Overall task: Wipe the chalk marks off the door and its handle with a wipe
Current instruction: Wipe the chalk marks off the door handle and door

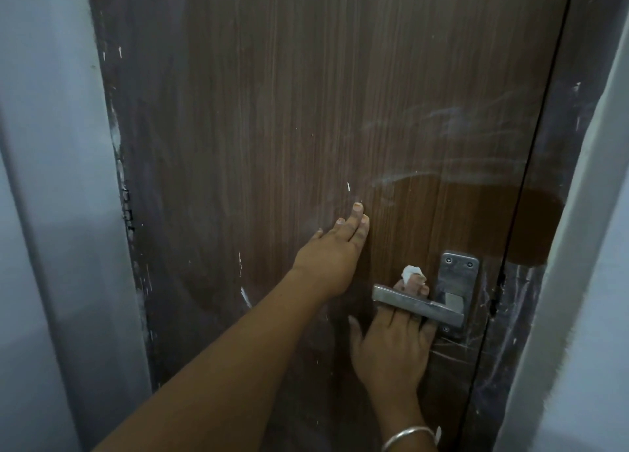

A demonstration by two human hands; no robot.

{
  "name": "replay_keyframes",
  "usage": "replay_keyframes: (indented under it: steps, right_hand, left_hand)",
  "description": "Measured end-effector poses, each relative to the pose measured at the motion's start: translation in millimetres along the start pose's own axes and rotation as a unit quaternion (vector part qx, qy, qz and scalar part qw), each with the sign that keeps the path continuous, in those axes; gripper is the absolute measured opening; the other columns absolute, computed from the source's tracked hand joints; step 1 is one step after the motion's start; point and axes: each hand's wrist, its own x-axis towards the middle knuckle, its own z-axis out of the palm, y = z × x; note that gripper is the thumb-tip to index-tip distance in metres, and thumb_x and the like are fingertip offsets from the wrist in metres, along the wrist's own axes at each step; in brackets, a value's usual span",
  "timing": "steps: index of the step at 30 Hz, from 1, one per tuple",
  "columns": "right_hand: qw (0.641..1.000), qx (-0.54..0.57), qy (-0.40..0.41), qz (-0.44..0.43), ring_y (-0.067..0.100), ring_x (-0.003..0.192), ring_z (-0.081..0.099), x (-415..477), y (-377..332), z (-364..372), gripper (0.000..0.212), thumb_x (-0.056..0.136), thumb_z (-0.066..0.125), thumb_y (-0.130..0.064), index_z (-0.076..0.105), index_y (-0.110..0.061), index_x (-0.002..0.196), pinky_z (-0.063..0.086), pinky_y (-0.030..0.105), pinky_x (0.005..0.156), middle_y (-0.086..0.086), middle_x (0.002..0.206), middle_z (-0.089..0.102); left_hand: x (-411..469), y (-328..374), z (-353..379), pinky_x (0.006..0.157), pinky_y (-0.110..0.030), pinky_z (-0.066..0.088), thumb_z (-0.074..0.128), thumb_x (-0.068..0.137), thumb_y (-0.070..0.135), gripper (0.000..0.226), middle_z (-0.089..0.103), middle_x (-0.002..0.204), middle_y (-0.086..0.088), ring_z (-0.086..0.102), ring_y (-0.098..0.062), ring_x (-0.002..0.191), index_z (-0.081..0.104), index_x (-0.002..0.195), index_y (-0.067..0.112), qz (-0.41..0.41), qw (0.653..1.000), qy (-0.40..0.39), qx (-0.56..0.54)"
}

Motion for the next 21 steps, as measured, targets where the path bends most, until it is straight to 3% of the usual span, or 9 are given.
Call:
replay_keyframes:
  steps: [6,17,21]
  right_hand:
    - [0.999,-0.024,0.014,-0.031,0.038,0.134,0.032,-6,16,-1,0.079,0.072,0.055,-0.041,0.040,0.007,0.134,0.013,0.055,0.110,0.029,0.140,0.040]
    - [1.000,-0.012,-0.005,0.022,0.042,0.133,0.032,-12,0,5,0.075,0.077,0.043,-0.042,0.037,0.009,0.133,0.007,0.057,0.111,0.033,0.142,0.034]
    - [0.998,-0.022,-0.030,-0.050,0.042,0.128,0.040,-16,1,12,0.076,0.071,0.065,-0.040,0.047,0.007,0.128,0.010,0.054,0.110,0.030,0.136,0.044]
  left_hand:
    - [-1,3,0,0.117,-0.041,0.014,0.040,0.090,-0.006,0.078,-0.023,0.156,-0.004,0.002,-0.025,0.147,-0.008,0.149,0.013,-0.006,1.000,0.003,0.001]
    - [-1,1,-2,0.116,-0.043,0.014,0.043,0.088,-0.007,0.081,-0.023,0.156,-0.003,0.004,-0.025,0.147,-0.007,0.149,0.013,-0.002,1.000,-0.004,0.000]
    - [-2,1,-2,0.117,-0.043,0.014,0.044,0.089,-0.007,0.081,-0.023,0.156,-0.004,0.003,-0.025,0.147,-0.007,0.149,0.013,-0.002,1.000,-0.005,0.003]
